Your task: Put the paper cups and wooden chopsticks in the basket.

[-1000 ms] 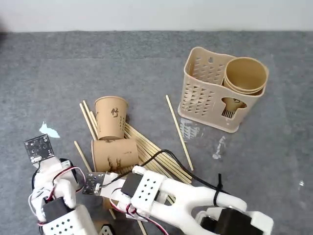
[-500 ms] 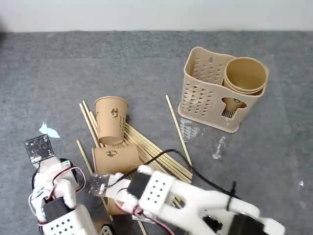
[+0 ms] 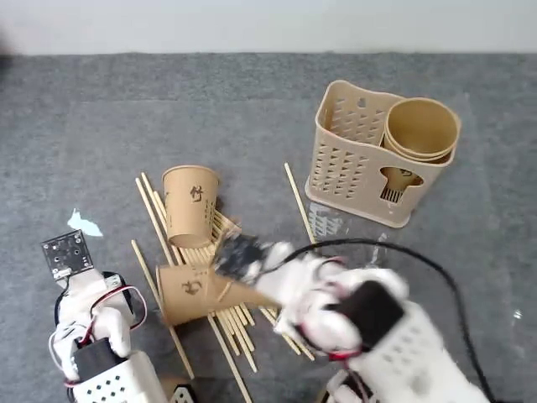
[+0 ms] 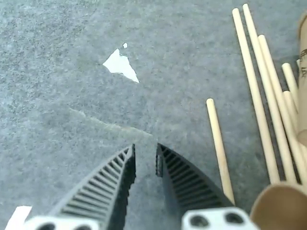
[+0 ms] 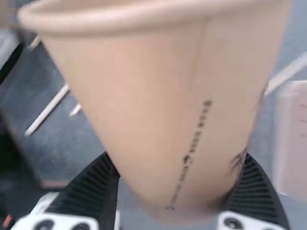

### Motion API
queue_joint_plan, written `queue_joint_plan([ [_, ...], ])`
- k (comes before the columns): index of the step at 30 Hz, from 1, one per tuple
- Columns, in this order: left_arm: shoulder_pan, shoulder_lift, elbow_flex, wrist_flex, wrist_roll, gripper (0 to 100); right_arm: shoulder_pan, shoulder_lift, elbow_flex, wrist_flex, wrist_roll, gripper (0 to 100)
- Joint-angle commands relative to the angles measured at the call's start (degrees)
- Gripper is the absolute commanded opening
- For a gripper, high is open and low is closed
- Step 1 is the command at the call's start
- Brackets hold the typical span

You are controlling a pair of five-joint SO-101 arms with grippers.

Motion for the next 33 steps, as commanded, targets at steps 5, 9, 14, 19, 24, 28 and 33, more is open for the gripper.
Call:
queue_joint_plan([
  [5,0.35,-0.18,-0.22,-0.88,-0.44,8,21.23,0.04,-12.22,-6.9,4.4,24.1],
  [9,0.35,-0.18,-0.22,-0.88,-0.44,8,29.32,1.27,-10.29,-17.36,4.13,24.1],
  [14,0.35,-0.18,-0.22,-0.88,-0.44,8,37.41,3.3,-4.31,-32.48,0.88,24.1],
  [19,0.35,-0.18,-0.22,-0.88,-0.44,8,43.47,7.78,0.88,-45.93,-3.34,24.1],
  [24,0.35,-0.18,-0.22,-0.88,-0.44,8,47.96,15.69,1.49,-54.11,-7.91,24.2],
  [28,0.35,-0.18,-0.22,-0.88,-0.44,8,48.57,20.35,1.49,-57.98,-10.02,24.2],
  [33,0.35,-0.18,-0.22,-0.88,-0.44,8,48.57,21.67,1.49,-60.79,-13.63,24.3],
])
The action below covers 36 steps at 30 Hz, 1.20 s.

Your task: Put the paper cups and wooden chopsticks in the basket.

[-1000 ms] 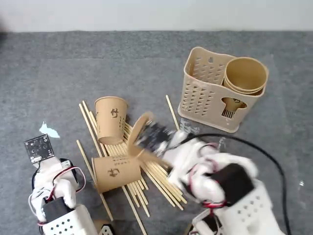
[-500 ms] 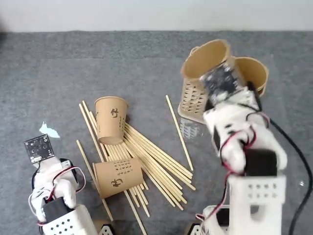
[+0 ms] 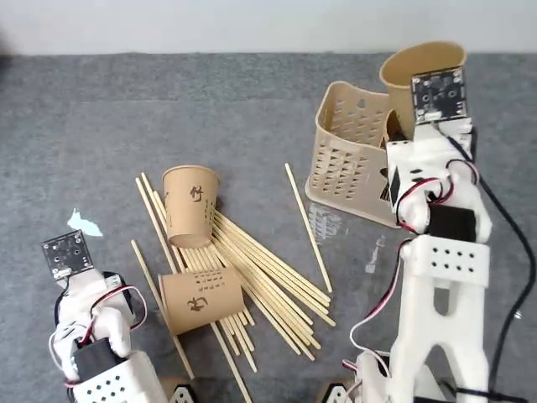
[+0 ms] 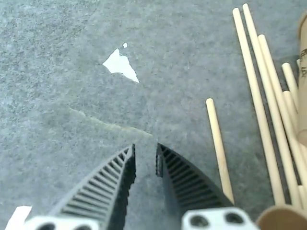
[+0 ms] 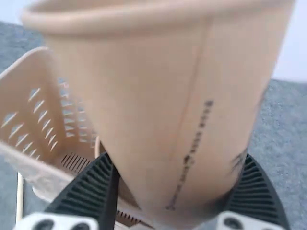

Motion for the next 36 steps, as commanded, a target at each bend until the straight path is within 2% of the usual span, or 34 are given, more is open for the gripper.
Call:
queue_joint_plan([
  [1,0.35,-0.18,-0.22,-0.88,-0.44,8,0.48,0.4,-0.53,-1.98,-2.46,24.4],
  [5,0.35,-0.18,-0.22,-0.88,-0.44,8,0.22,0.57,-0.53,-0.66,-3.16,25.1],
  [10,0.35,-0.18,-0.22,-0.88,-0.44,8,0.22,0.57,-0.53,2.51,-3.16,38.8],
  [12,0.35,-0.18,-0.22,-0.88,-0.44,8,0.13,0.57,-0.53,3.12,-3.16,41.0],
  [28,0.35,-0.18,-0.22,-0.88,-0.44,8,-3.03,-0.04,-2.9,5.49,-3.25,40.8],
  [36,0.35,-0.18,-0.22,-0.88,-0.44,8,1.71,-0.13,-11.6,19.03,-3.16,40.8],
])
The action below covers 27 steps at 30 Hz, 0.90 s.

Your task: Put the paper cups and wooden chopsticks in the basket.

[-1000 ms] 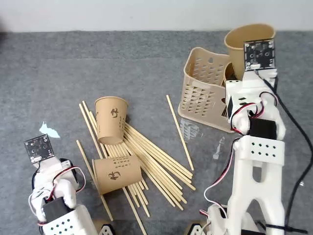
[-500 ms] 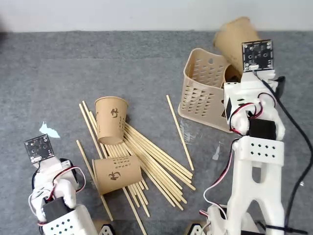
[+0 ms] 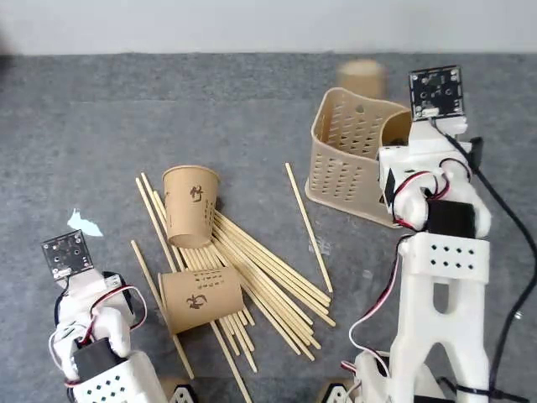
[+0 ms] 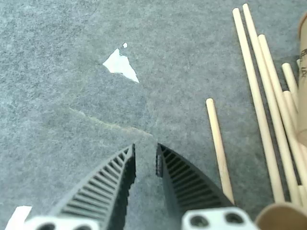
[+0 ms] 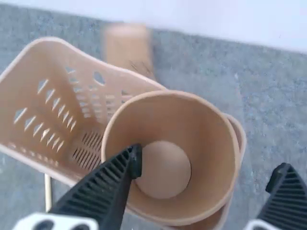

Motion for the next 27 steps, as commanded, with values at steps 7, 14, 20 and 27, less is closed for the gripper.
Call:
queue_joint_plan([
  [7,0.35,-0.18,-0.22,-0.88,-0.44,8,7.16,-0.22,-17.58,19.47,0.0,29.3],
  [14,0.35,-0.18,-0.22,-0.88,-0.44,8,5.58,-0.22,-28.04,35.12,2.81,27.2],
  [20,0.09,-0.18,-1.19,2.81,-0.53,8,-1.89,-0.22,-32.62,48.04,6.86,27.0],
  [27,0.0,-0.18,-2.42,4.92,-0.53,8,-15.69,0.48,-33.14,50.24,7.12,27.0],
])
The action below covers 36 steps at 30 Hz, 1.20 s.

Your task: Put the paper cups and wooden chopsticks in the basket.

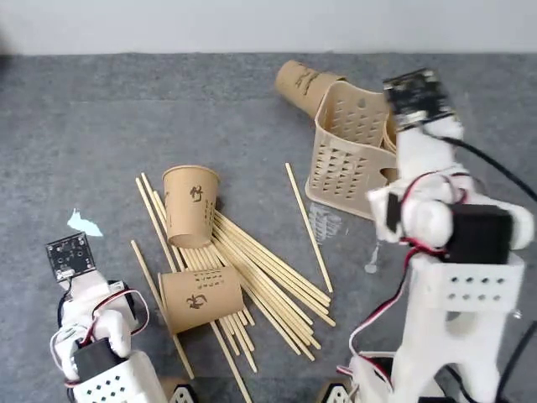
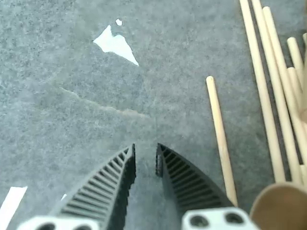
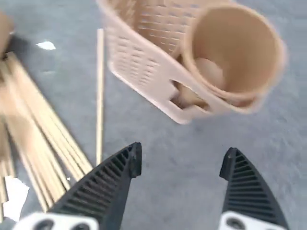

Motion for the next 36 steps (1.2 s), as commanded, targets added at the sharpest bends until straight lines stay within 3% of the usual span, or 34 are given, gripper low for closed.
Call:
queue_joint_plan([
  [1,0.09,-0.18,-2.15,0.35,-0.18,8,-8.13,0.48,-2.81,2.33,0.7,27.0],
  [8,0.09,-0.18,-2.07,0.26,-0.09,8,-25.71,3.03,-1.41,-0.22,0.35,27.0],
  [15,0.09,-0.18,-1.89,0.35,-0.35,8,-33.36,16.31,-1.85,-0.57,-1.05,27.3],
  [19,0.09,-0.18,-1.89,0.35,-0.35,8,-40.22,19.91,-1.67,2.15,1.85,27.4],
  [22,-0.18,-0.18,-1.89,0.35,-0.35,8,-44.97,20.26,-1.41,2.33,2.37,32.0],
  [27,-3.87,-0.18,-2.07,0.26,-0.35,8,-49.71,20.53,2.9,2.07,6.15,50.2],
  [36,-3.78,-0.18,-2.07,0.26,-0.35,8,-54.2,20.62,17.58,-8.48,15.3,50.5],
])
